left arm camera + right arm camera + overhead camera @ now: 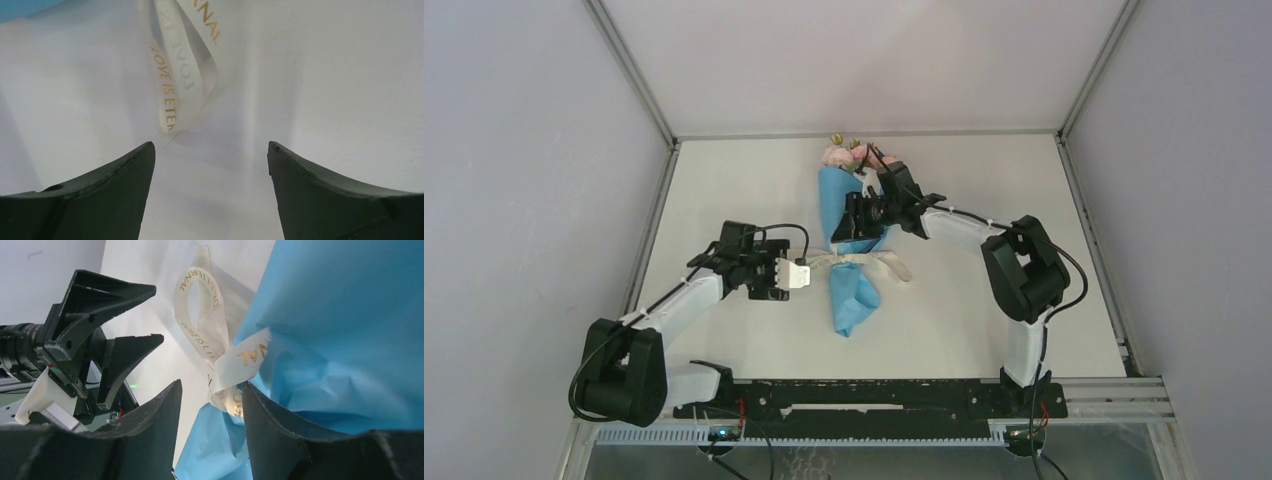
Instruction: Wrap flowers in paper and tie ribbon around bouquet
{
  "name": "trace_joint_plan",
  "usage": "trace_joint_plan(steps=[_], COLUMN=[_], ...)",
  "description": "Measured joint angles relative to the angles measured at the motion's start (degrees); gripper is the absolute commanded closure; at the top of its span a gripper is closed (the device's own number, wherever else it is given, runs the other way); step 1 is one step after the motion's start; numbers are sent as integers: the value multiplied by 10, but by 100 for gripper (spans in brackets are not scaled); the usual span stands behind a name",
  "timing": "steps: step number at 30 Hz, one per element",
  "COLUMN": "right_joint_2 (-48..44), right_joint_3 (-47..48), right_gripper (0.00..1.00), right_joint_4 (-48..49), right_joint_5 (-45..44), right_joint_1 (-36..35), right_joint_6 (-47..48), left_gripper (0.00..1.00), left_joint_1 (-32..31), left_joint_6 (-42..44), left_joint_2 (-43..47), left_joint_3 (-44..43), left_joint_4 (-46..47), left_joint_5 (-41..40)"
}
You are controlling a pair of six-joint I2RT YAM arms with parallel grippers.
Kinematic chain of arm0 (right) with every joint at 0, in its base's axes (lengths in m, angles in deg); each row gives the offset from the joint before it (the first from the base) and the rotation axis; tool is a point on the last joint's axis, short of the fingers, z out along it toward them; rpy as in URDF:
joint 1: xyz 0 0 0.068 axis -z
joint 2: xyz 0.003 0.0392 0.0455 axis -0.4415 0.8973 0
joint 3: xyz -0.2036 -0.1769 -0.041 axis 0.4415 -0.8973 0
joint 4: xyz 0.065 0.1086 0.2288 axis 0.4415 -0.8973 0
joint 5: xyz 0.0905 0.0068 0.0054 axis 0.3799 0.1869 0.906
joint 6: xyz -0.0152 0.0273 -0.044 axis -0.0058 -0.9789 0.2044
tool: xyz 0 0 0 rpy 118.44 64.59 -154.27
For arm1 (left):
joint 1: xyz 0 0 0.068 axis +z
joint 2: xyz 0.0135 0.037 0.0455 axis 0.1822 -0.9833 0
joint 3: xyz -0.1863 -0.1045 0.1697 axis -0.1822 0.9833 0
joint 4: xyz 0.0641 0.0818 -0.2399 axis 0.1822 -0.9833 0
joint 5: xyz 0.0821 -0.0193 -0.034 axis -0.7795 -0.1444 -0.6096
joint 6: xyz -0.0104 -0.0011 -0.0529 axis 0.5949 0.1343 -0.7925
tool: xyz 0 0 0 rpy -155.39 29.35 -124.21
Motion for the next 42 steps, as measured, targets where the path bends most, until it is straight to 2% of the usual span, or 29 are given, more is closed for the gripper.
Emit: trace_joint_plan(steps=[4,6,7,10,15,20,30,31,33,34,36,38,42], right_joint_2=[24,33,39,55,62,46,-122,-135,-149,-151,-150,-147,-149], right_joint_3=[23,32,38,57,63,64,64,64,64,64,65,67,57], right_gripper=[50,57,65,100,100,100,100,94,70,62,28,16,3], right_joint_4=[-4,-9,-12,-18,-13,3,-42,-45,-49,-55,-75,-120,-196], right_joint_5=[4,6,7,12,38,102,249,260,273,275,269,242,137], right_joint_1=[-1,-2,-2,-3,-3,-5,-19,-19,-21,-21,-21,-21,-8], right_joint_6=[-14,-17,-19,-21,-23,22,187,196,212,218,233,259,304], left_gripper=[13,13,13,13,12,12,14,15,15,14,9,5,3], left_joint_1=[-2,-2,-2,-2,-3,-3,-3,-3,-3,-3,-3,-3,0], left_joint_6=[-14,-18,-19,-19,-24,-24,-21,-19,-17,-16,-13,-6,24], left_joint_2=[0,0,0,0,0,0,-7,-7,-9,-10,-12,-14,-29], left_joint_3=[0,0,0,0,0,0,9,9,9,9,9,9,9], left_joint_4=[20,29,33,44,54,60,76,76,77,79,82,84,86], left_joint_5=[2,2,2,5,9,8,-3,-4,-5,-5,-5,-8,-16])
